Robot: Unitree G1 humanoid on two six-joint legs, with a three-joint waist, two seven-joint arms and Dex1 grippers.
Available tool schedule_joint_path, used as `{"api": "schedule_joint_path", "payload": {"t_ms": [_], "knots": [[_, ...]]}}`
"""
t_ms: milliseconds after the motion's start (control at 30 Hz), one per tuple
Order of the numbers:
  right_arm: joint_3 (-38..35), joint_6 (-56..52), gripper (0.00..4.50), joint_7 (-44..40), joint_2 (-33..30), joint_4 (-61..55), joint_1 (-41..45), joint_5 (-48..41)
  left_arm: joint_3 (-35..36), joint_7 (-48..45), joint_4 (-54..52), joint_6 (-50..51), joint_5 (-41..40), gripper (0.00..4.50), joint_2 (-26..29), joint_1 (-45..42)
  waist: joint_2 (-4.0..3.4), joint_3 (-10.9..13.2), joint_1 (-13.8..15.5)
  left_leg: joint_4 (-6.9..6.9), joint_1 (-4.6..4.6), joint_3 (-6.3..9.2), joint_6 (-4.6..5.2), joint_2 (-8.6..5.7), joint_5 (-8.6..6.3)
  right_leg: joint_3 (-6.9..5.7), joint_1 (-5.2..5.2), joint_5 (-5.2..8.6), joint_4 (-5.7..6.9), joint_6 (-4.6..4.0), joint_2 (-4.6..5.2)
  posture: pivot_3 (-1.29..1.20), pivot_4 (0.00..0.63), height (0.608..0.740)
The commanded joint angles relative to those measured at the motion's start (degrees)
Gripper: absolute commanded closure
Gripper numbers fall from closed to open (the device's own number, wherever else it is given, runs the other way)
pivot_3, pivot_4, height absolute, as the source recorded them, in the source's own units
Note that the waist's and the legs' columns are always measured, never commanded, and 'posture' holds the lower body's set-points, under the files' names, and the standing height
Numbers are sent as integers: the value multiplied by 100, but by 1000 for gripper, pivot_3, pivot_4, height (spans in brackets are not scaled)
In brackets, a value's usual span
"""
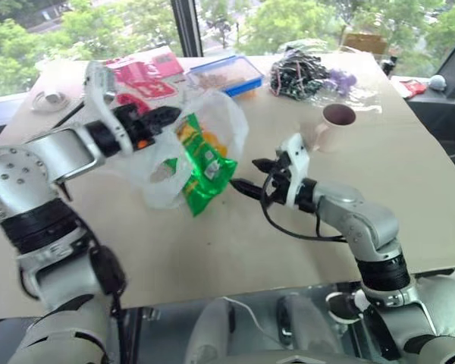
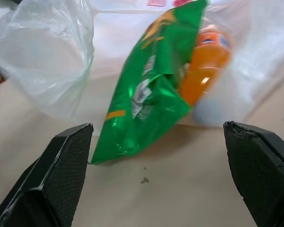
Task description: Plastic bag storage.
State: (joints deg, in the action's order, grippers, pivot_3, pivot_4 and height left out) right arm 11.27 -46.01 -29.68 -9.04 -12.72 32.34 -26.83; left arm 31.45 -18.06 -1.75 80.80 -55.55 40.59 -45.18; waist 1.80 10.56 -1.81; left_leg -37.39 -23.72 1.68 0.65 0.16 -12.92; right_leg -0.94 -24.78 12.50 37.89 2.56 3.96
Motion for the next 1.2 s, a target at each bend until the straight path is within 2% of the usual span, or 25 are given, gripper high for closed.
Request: {"api": "schedule_joint_path", "payload": {"t_ms": [33, 133, 333, 600, 633, 667, 867, 1033, 1200], "knots": [[182, 429, 42, -63, 79, 332, 333, 309, -116, -511, -108, -410, 65, 4500, 352, 63, 0, 0, 23, 0, 0, 0, 0, -2, 0, 0, 0, 0, 0, 0, 3, 0, 150, 740], [181, 243, 42, -52, 198, 890, 523, 335, -115, -767, -186, -499, 38, 4500, 553, 220, 0, 0, 27, 0, 1, 1, -1, -2, 0, 0, 1, 0, 0, 0, 4, 0, 150, 740], [46, -4, 42, -64, 487, 1644, 833, 306, -132, -730, -340, -597, 81, 4500, 522, 278, 0, 0, 0, 1, -1, 1, 0, -1, 0, 1, 0, 0, 0, -1, 4, 0, 150, 740], [-192, 73, 3558, -232, 901, 2024, 1426, 146, -188, -691, -796, -517, -84, 4500, 423, 457, 0, 0, -51, 3, 0, -2, 0, 1, 0, 6, -3, 0, 3, -1, 3, 0, 150, 740], [-246, 12, 4186, -254, 961, 2057, 1491, 86, -179, -682, -796, -513, -99, 4500, 425, 458, 0, 0, -49, 3, 0, -1, 0, 1, 0, 5, -3, 0, 3, -1, 3, 0, 150, 740], [-293, -46, 4470, -266, 1007, 2090, 1554, 35, -170, -667, -793, -505, -118, 4500, 426, 453, 0, 0, -49, 3, 0, -1, 1, 1, 0, 4, -3, -1, 3, -1, 3, 0, 150, 740], [-583, 70, 4470, -217, 1403, 2842, 2238, -47, -147, -614, -817, -473, -255, 4500, 388, 438, -1, 1, -48, 3, 1, -1, 1, 0, -1, 4, -3, -1, 4, -1, 3, 0, 150, 740], [-898, 1838, 4470, 202, 2121, 5464, 3454, 489, -159, -417, -853, -426, -432, 4500, 142, 384, -2, 1, -63, 7, 4, -4, 0, 2, 0, 8, -6, -1, 6, -1, 0, 0, 150, 740], [-1091, 3145, 4470, 245, 2382, 6996, 3908, 741, -201, -112, -849, -474, -538, 4500, -130, 235, -1, 0, -30, 9, -4, -4, -20, -4, 11, 8, -6, -1, -4, -2, 10, 0, 150, 740]]}}
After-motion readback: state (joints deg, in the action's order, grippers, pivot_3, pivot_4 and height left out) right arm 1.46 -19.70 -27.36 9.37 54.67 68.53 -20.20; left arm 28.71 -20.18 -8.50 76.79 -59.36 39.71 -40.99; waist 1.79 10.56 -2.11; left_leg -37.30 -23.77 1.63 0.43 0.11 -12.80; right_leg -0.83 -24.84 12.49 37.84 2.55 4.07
